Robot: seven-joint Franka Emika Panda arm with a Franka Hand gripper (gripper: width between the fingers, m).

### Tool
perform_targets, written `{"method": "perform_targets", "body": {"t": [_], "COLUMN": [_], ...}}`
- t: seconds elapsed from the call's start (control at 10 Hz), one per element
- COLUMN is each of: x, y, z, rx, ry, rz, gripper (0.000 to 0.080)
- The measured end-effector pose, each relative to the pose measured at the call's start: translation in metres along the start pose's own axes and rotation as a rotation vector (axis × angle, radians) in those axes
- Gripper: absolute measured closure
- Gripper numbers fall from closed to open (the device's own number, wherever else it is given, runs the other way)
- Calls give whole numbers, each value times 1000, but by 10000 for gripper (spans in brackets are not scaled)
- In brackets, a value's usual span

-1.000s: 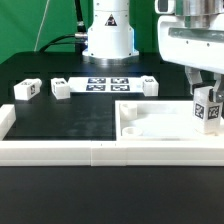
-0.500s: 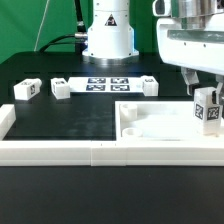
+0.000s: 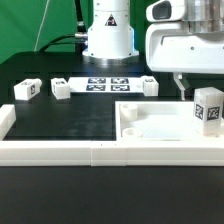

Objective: Assemble one leg

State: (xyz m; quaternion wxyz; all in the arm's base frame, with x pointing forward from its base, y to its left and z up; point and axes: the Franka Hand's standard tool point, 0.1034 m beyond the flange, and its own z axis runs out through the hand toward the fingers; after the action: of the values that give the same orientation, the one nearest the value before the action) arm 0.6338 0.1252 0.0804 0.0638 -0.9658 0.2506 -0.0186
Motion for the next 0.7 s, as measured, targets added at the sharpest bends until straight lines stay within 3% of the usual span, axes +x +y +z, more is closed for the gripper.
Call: {"method": "perform_targets", "body": {"t": [0.2, 0.4, 0.7], "x": [0, -3, 5], "y": [0, -3, 10], "z": [0, 0, 2], "rx": [-4, -46, -52], "ry": [-4, 9, 3], "rz": [-156, -373, -601], "gripper": [150, 150, 150]}}
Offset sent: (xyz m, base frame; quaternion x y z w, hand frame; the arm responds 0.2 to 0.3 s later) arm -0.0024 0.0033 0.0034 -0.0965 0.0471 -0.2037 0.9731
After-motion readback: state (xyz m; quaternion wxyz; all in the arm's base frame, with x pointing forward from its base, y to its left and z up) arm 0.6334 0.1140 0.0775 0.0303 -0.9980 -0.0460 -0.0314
